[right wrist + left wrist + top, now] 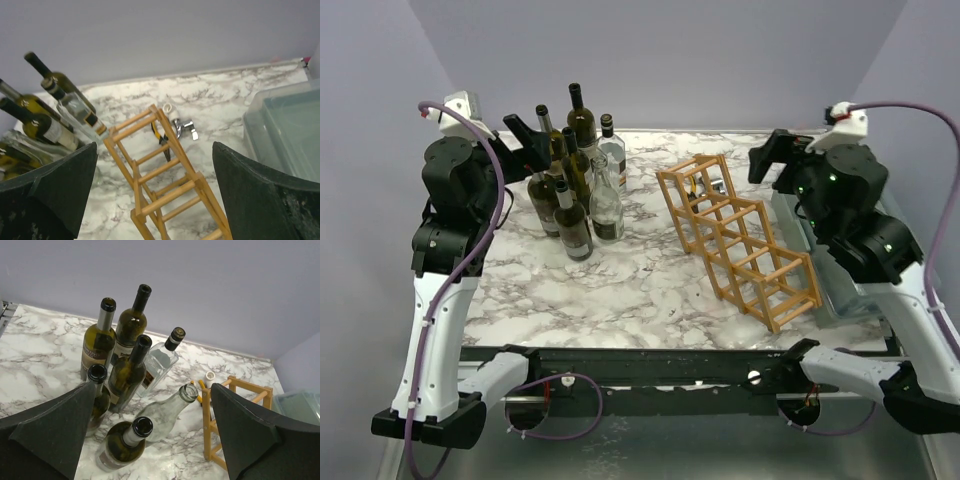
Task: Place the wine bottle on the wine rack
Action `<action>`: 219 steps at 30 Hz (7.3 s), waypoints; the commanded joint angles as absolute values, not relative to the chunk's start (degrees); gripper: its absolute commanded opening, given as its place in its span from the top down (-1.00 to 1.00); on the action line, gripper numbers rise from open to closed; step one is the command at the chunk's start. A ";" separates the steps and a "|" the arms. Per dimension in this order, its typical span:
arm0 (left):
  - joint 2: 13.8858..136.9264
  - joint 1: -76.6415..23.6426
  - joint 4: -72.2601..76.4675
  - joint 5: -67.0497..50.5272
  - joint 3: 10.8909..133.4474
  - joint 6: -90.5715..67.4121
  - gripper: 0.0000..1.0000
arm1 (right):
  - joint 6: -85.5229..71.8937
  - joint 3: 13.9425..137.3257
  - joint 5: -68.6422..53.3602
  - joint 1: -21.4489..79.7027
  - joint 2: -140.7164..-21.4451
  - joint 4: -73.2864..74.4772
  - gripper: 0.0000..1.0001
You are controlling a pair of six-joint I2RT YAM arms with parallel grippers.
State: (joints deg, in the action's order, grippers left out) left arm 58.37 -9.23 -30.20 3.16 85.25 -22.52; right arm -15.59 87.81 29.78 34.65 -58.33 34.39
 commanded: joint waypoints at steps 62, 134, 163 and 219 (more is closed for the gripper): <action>72.00 -17.77 -44.02 10.25 76.64 -13.10 0.08 | -11.78 69.94 16.70 34.43 -66.12 21.87 -1.00; 68.44 -17.86 -36.36 -25.83 73.74 -24.81 1.00 | 9.16 66.52 8.47 58.66 -93.93 -7.61 -0.97; 60.33 -17.84 -49.78 -0.68 86.38 -14.24 -0.97 | 28.38 60.77 -9.76 58.72 -85.97 3.78 0.99; 66.88 -18.90 -34.27 -25.46 62.64 -22.16 -0.76 | 48.17 57.92 24.49 71.80 -83.45 41.18 0.99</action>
